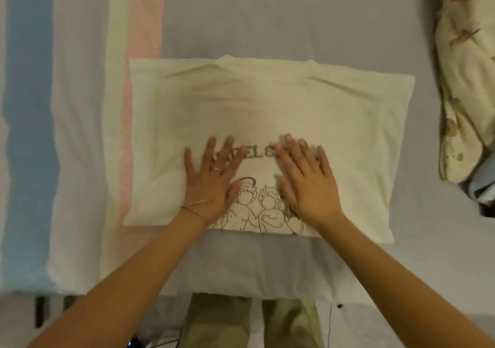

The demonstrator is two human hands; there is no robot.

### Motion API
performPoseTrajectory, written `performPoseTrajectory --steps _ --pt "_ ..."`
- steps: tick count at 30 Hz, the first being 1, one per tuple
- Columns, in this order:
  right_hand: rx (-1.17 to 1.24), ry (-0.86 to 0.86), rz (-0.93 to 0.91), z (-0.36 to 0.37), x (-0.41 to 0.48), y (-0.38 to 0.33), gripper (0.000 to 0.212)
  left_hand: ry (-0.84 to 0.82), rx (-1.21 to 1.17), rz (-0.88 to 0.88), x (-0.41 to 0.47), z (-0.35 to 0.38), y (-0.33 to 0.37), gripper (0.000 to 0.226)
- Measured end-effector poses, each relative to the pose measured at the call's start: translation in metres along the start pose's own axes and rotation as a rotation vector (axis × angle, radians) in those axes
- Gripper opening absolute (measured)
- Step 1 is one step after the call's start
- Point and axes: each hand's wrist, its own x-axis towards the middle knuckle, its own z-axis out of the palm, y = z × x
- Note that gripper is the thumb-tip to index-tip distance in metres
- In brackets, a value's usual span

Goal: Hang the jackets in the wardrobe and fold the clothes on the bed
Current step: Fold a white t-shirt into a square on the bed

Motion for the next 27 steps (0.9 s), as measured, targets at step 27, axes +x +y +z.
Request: performPoseTrajectory --steps 27 --pt "1.163 0.866 0.947 -0.052 -0.024 -0.146 0.016 0.408 -1.258 -1.160 -0.137 -0.041 -0.061 0.028"
